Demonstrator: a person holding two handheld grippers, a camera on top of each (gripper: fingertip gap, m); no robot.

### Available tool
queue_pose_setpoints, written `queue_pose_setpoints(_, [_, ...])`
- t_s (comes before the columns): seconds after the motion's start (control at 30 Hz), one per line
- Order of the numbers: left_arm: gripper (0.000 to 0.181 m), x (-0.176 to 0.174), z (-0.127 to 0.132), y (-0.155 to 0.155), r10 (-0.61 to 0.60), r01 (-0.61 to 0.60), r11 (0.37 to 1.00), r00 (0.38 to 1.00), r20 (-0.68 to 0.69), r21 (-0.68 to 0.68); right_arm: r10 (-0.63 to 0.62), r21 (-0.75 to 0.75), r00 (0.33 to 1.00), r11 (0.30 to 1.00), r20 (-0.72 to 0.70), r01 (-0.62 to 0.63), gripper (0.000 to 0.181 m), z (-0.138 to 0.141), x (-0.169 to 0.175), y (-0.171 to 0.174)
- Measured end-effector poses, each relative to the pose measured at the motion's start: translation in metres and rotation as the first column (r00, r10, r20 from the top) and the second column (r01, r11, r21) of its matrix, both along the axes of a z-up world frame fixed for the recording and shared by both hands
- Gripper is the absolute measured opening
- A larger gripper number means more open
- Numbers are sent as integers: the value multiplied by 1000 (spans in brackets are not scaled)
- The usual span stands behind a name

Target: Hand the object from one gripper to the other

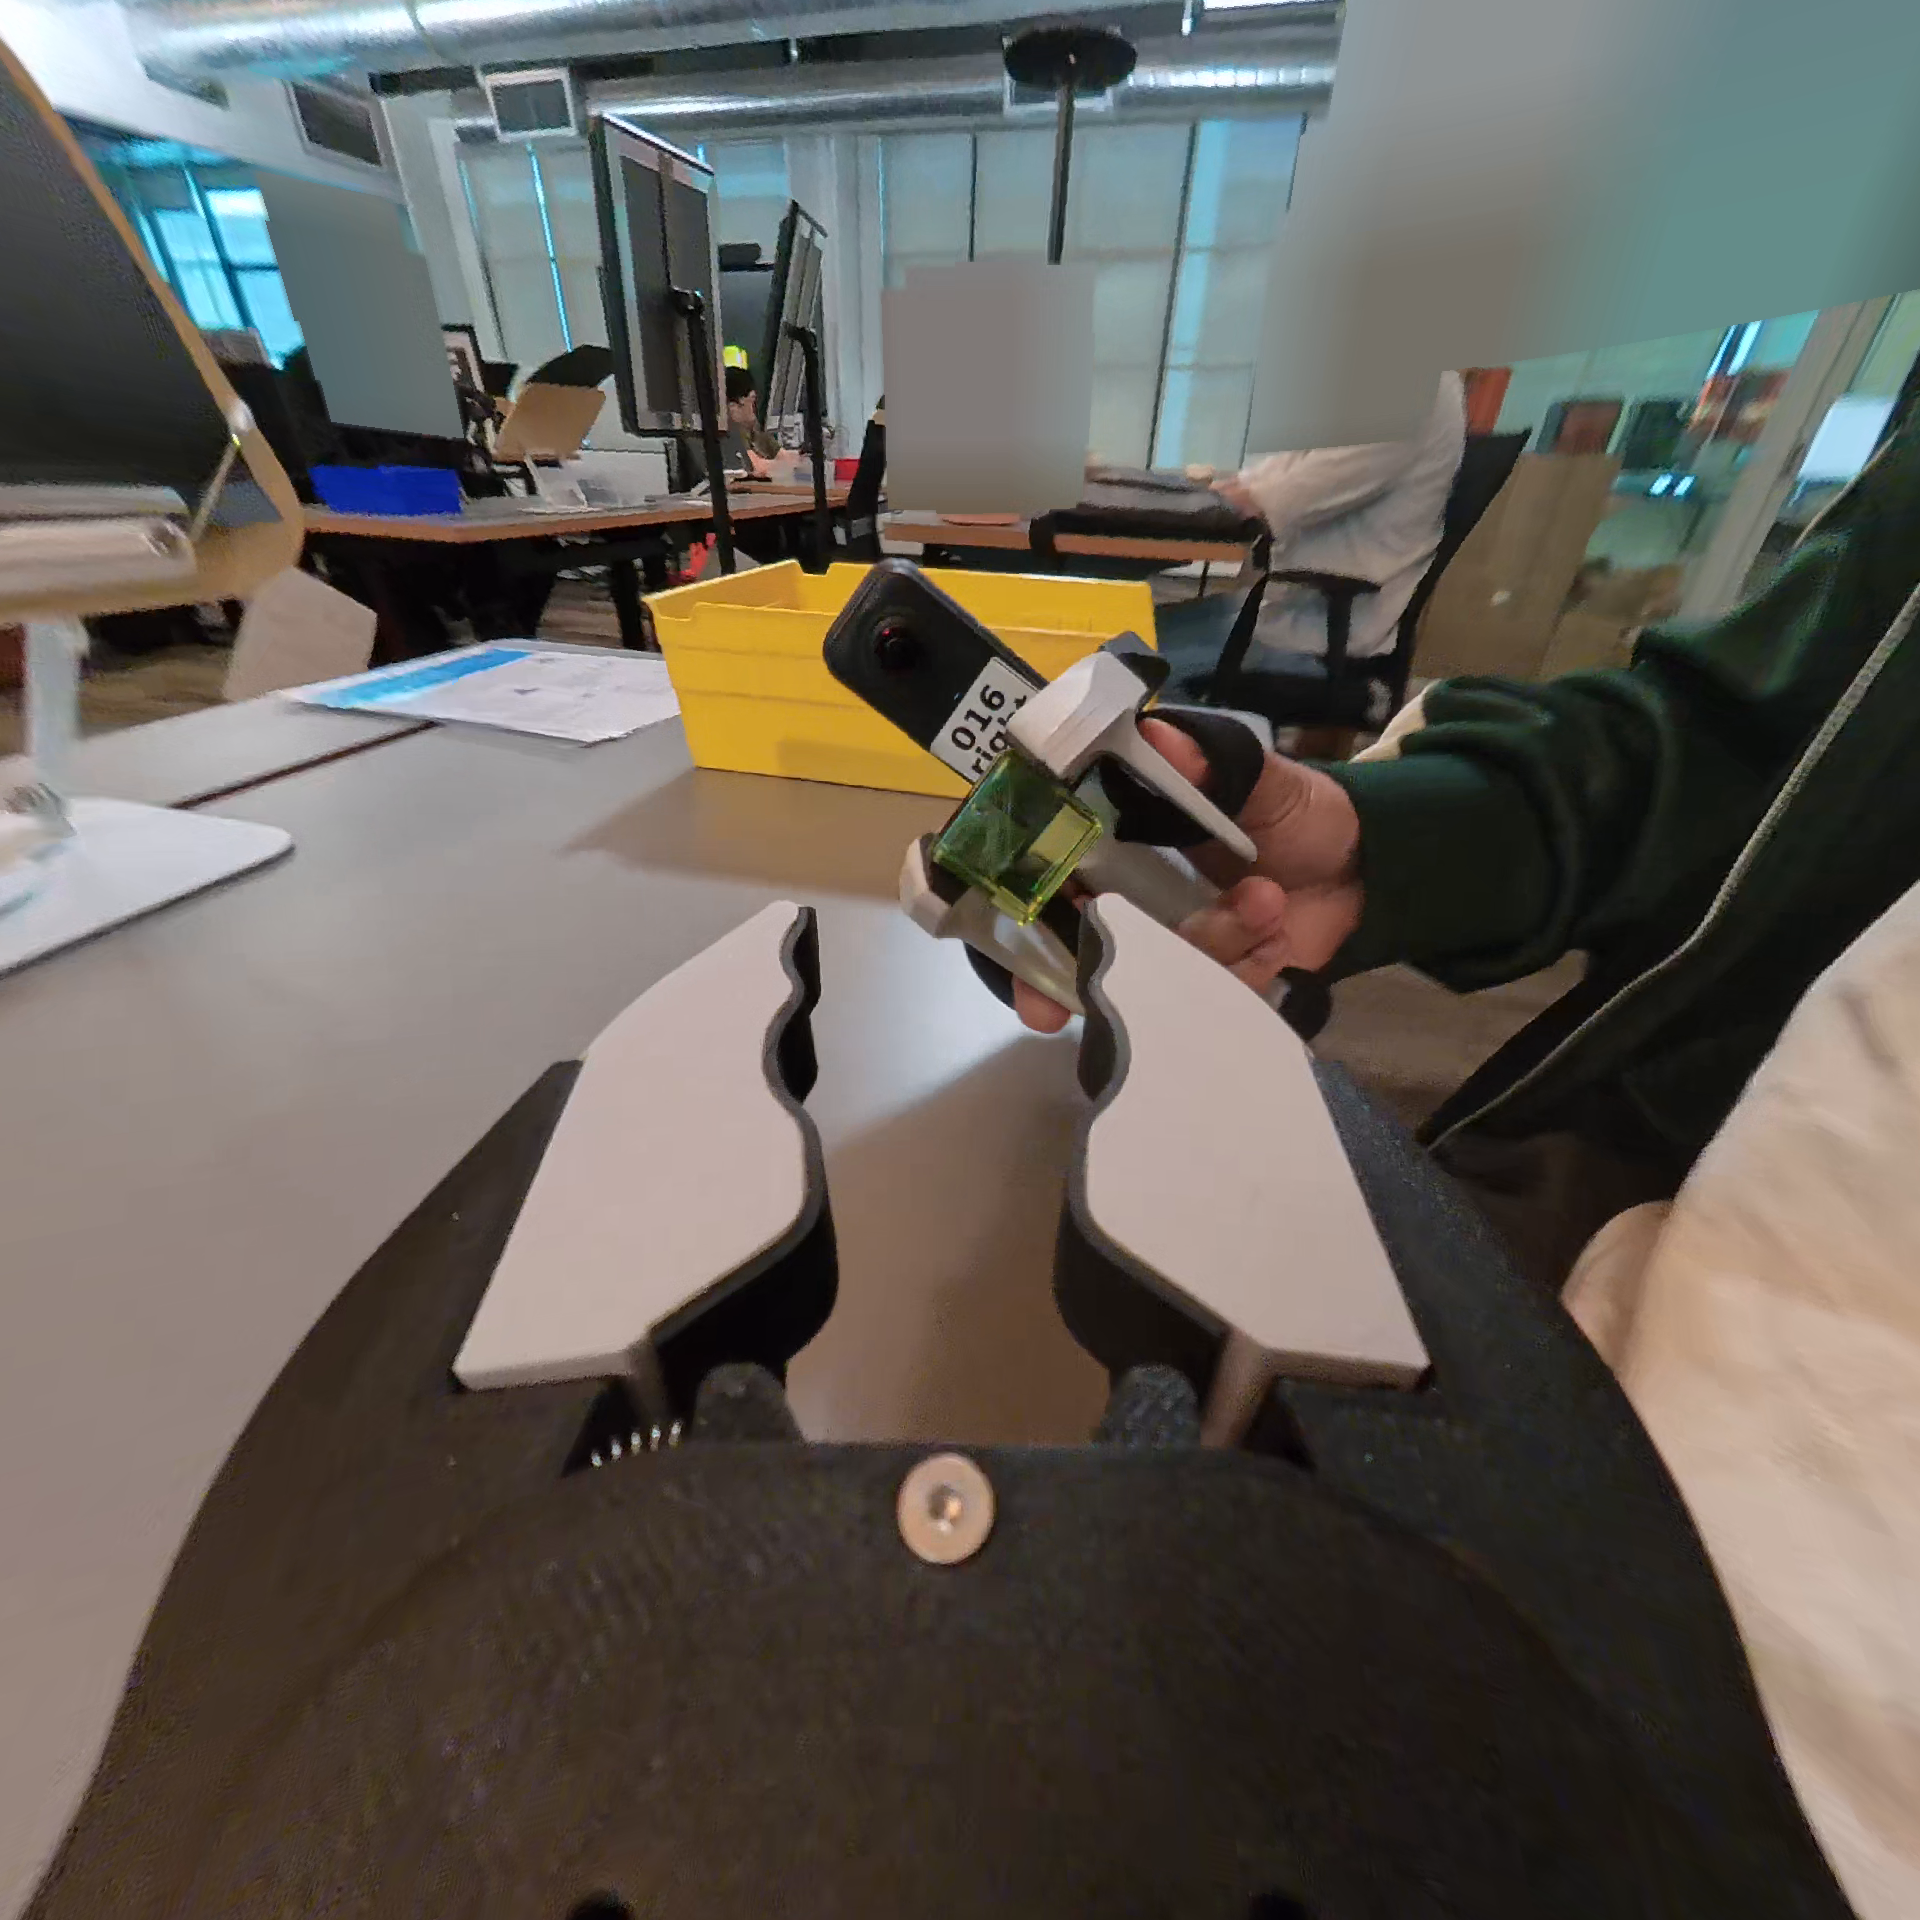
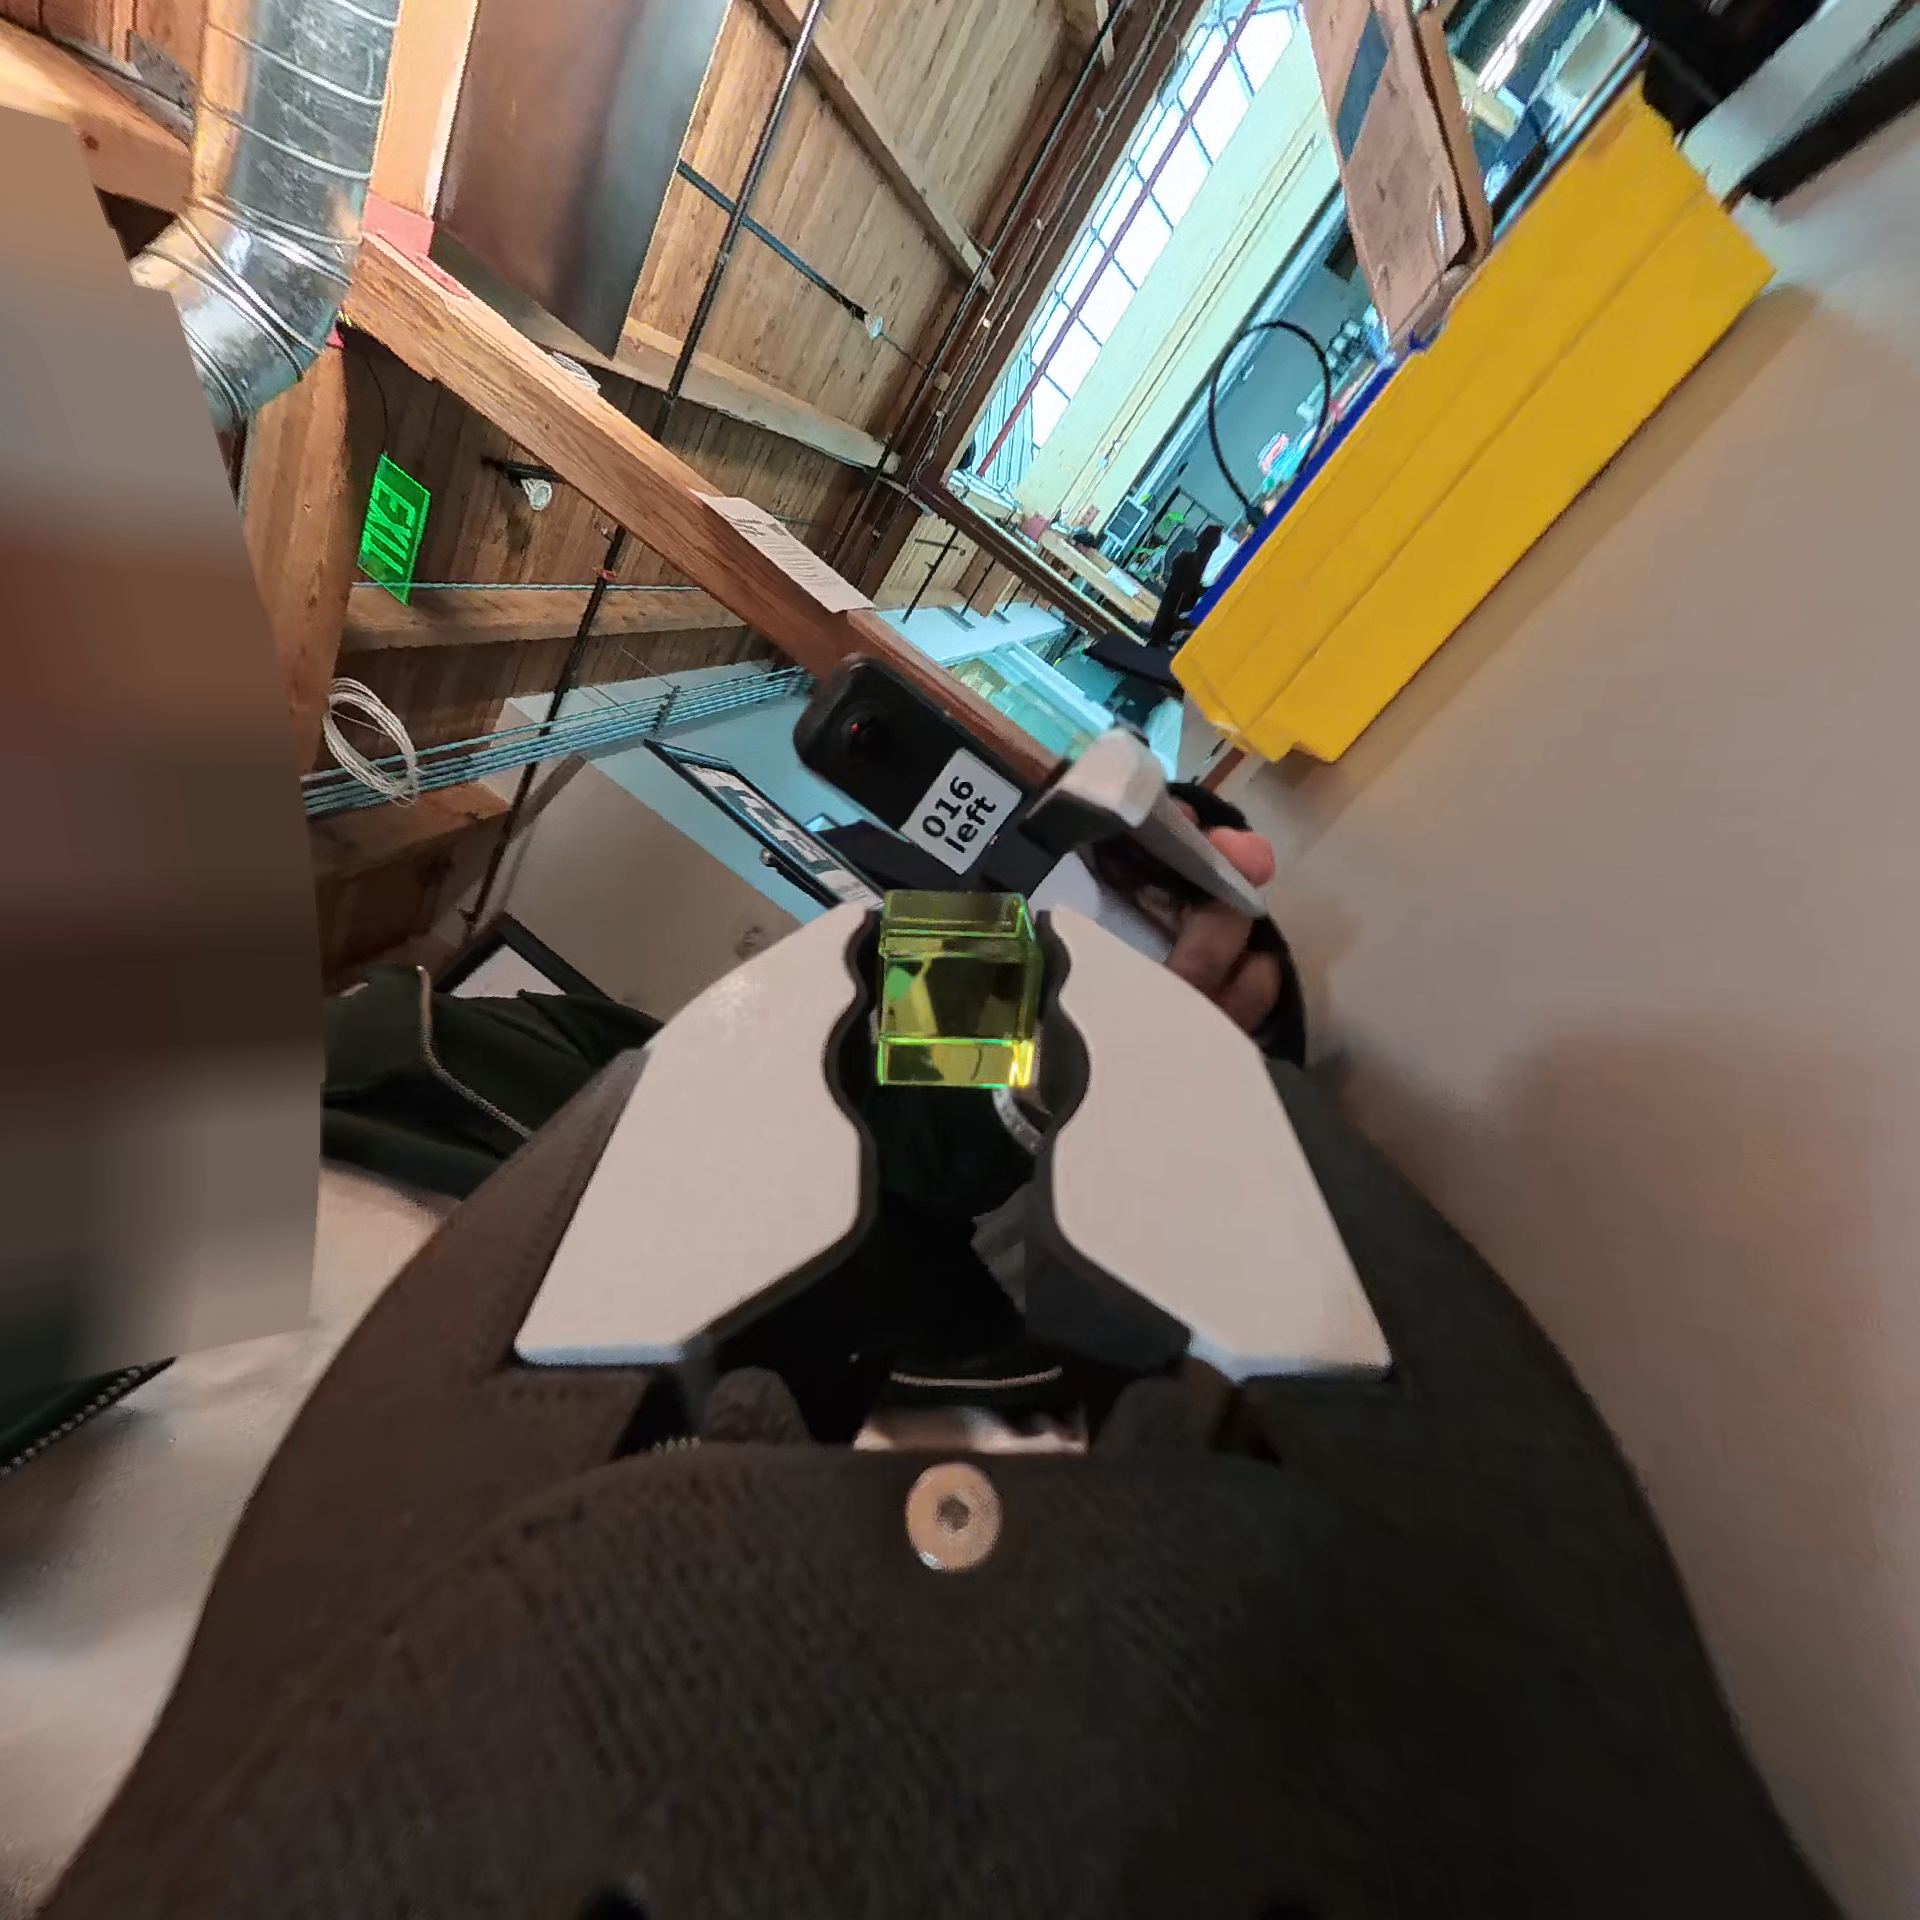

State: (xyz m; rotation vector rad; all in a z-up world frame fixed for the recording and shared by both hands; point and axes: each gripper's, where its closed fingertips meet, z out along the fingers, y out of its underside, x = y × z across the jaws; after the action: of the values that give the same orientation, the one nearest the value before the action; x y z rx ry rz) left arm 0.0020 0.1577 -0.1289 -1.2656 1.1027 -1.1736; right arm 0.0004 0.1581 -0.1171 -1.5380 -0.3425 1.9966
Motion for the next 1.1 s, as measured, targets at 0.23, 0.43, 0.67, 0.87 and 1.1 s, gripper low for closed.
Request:
queue_pose_setpoints(0.23, [43,6,-3,-12,-180,213,875,977,116,-436,-158,260,987,955,40,143,28,16,7,1])
queue_pose_setpoints(0.43, [45,9,5,-17,-200,290,800,954,222,-525,-214,409,968,901,129,145,28,11,-2,-4])
queue_pose_setpoints(0.67, [38,17,0,-32,-256,294,858,956,146,-422,-257,571,939,817,228,85,28,4,-17,-16])
queue_pose_setpoints(0.87, [28,18,2,-38,-254,280,904,960,121,-324,-264,600,937,796,228,79,28,5,-20,-19])
queue_pose_setpoints(1.1, [27,18,3,-36,-240,264,920,964,116,-289,-275,602,937,793,218,93,37,6,-19,-18])
